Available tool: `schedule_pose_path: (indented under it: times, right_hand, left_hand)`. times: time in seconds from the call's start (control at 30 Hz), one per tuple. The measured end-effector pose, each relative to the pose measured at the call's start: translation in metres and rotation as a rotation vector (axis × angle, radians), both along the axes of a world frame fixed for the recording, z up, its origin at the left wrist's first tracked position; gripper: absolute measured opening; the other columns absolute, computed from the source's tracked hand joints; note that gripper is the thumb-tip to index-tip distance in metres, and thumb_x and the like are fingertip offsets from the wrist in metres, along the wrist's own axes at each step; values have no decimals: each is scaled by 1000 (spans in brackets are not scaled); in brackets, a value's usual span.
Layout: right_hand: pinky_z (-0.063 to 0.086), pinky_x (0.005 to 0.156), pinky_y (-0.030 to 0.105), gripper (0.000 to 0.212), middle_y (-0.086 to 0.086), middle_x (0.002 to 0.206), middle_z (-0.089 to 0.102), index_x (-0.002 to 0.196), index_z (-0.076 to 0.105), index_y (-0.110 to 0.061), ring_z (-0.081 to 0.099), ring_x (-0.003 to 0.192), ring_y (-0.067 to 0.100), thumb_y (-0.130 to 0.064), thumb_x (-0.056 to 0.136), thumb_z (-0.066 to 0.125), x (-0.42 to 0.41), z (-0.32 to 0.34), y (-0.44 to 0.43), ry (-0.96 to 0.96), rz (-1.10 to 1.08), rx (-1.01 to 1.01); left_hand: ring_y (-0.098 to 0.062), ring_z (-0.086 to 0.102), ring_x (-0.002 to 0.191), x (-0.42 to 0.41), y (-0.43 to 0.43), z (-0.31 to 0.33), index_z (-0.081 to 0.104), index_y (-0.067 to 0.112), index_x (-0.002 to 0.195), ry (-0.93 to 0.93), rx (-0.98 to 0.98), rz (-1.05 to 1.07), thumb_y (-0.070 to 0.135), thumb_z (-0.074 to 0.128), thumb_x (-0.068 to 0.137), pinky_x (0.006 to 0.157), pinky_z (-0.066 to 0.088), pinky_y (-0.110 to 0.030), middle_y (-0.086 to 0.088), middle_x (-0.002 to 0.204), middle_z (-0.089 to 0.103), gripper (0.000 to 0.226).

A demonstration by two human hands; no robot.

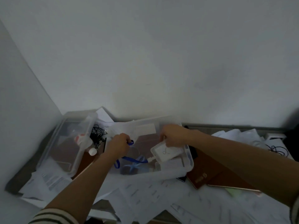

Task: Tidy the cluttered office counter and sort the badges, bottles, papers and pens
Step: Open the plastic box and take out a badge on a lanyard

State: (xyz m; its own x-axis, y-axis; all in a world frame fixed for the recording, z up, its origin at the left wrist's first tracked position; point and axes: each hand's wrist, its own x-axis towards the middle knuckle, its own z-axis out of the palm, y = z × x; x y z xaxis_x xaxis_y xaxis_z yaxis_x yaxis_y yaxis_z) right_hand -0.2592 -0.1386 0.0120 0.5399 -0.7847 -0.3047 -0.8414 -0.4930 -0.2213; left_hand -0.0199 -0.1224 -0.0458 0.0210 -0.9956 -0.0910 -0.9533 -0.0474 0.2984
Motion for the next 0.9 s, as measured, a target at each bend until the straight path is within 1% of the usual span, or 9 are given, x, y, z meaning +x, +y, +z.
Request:
schedule_pose_path:
  times: [0.07,0.13,0.2,0.3,0.4,0.53,0.63,0.77,0.9]
  right_hand:
    - [47,77,33,27,10,116,61,113,64,-9,59,103,26,-4,89,54,8,-15,2,109,37,-27]
    - [46,69,34,15,9,101,59,103,60,-9,61,97,28,-5,90,52,12,-27,6,250,59,-91]
    - [49,71,34,14,8,92,55,101,60,-10,63,96,28,-6,91,52,14,-39,10,359,83,-140]
    - [48,81,36,20,10,107,64,110,61,-9,62,100,27,-10,93,51,16,-57,19,439,102,-168]
    - [43,81,33,23,10,114,64,114,60,-9,61,104,27,-11,93,53,17,-65,24,493,67,-146]
    - [45,84,32,28,11,121,60,121,56,-8,59,110,27,-12,93,55,21,-56,27,456,8,-98]
    - [41,73,32,22,10,114,62,114,60,-9,60,106,28,-11,94,52,25,-39,30,367,-44,-164]
    - [47,77,33,27,3,111,66,117,63,-21,63,101,23,-24,94,50,10,-2,45,189,-118,-405]
    - [49,77,33,28,-1,108,65,117,62,-23,63,94,21,-32,94,49,-31,25,74,43,-276,-533]
  left_hand:
    - [-26,59,85,-1,2,-9,63,10,100,-54,33,-63,-2,51,85,67,44,-32,-12,105,63,22]
    - [-28,59,86,-2,1,-19,51,13,93,-125,87,-139,1,53,85,63,40,-32,-13,101,63,14]
    - [-26,60,87,-5,1,-28,54,12,94,-194,162,-219,8,56,88,65,42,-30,-12,102,63,7]
    - [-24,63,88,-8,-1,-40,65,6,100,-246,273,-282,8,55,91,72,50,-29,-12,103,66,13]
    - [-25,63,89,-6,-4,-45,66,6,100,-277,312,-333,6,56,89,77,53,-32,-12,102,66,15]
    - [-23,58,77,-4,-5,-40,66,6,92,-281,329,-409,4,54,89,69,50,-31,-12,89,63,12]
    - [-24,59,75,-3,-9,-26,55,11,77,-273,204,-421,12,54,89,60,44,-30,-7,80,55,12]
    - [-22,52,79,-16,-11,18,59,10,102,-242,27,-435,14,48,93,66,41,-30,-9,97,59,15]
    - [-25,60,83,-50,-8,61,63,17,101,-163,-179,-455,25,51,93,67,43,-30,-7,97,64,16]
